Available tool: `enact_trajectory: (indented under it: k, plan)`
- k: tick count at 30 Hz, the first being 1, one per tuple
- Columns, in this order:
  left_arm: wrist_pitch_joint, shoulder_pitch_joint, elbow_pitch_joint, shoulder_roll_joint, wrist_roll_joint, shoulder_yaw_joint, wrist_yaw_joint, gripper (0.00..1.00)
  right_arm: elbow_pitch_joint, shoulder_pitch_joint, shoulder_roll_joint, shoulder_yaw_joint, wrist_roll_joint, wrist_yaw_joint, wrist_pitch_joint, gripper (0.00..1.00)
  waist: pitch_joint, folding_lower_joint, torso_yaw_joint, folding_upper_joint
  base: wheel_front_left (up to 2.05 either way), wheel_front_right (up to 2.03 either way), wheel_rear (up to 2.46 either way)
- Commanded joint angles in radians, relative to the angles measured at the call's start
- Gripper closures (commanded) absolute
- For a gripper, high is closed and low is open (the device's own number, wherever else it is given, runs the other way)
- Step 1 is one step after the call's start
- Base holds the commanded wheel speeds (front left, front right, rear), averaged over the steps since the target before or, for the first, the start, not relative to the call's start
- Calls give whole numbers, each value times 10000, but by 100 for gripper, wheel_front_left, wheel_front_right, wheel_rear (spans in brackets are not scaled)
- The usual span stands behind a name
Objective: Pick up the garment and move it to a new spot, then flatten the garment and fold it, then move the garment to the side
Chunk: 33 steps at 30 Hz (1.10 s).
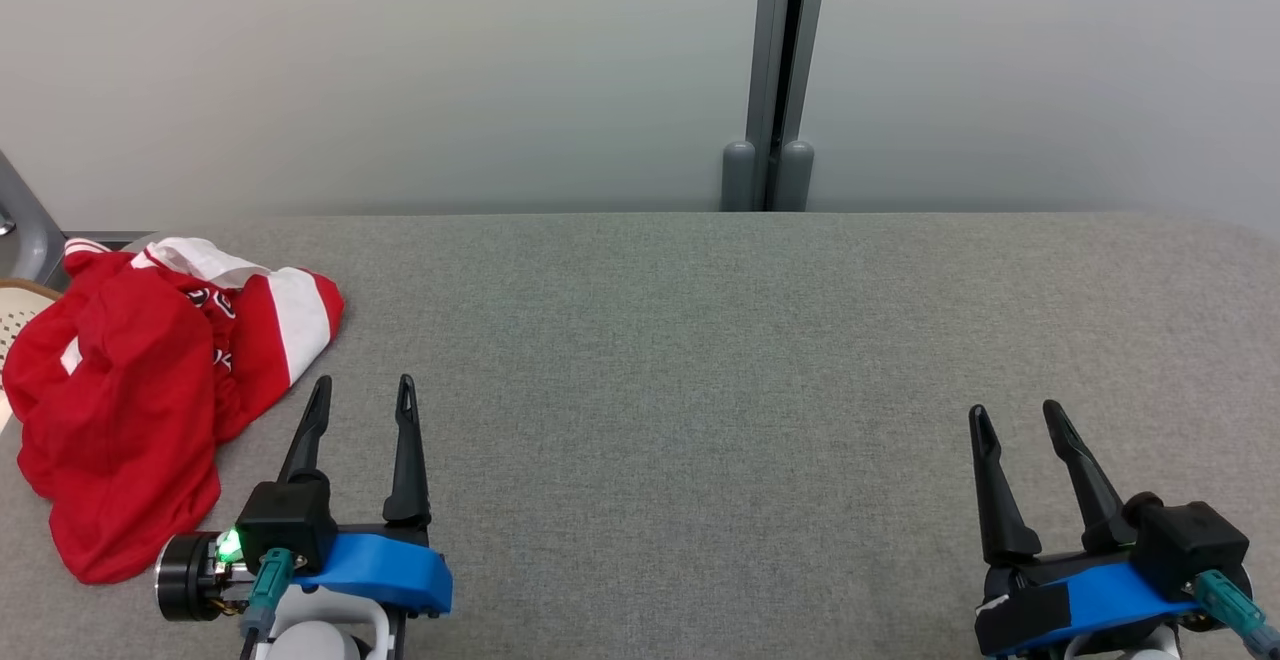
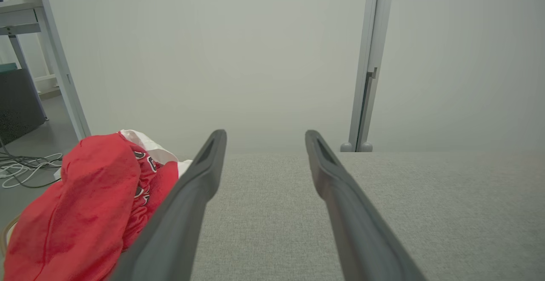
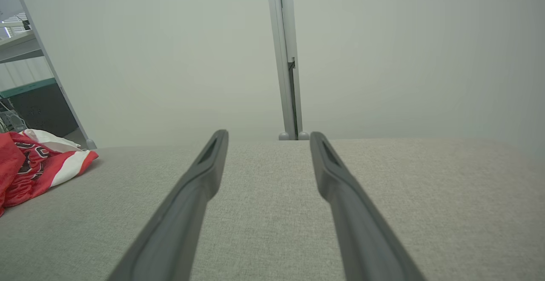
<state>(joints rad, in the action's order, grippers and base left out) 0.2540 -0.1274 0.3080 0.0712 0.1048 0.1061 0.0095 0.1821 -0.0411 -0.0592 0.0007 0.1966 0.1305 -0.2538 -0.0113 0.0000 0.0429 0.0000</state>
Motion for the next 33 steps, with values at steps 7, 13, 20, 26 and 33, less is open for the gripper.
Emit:
enact_trajectory:
  k: [7,13,20,26,33]
  plan:
    - [129,-154,189,58,-248,22,-44,0,137,-74,3,-30,-368,3,-124,0,-2,0,9,0,0,0,0]
    - [129,-176,324,30,-162,60,-59,0,192,-71,31,-37,-348,3,-123,0,-6,0,-5,0,0,0,0]
    - [129,-220,394,16,-108,103,-2,0,238,-100,56,-73,-273,3,-123,0,6,0,-10,0,0,0,0]
    - [129,-231,446,68,-77,79,-28,0,276,-113,64,-89,-230,3,-123,0,24,0,13,0,0,0,0]
    - [129,-216,470,100,-42,71,-5,0,286,-78,71,-64,-204,4,-123,0,38,0,64,0,0,0,0]
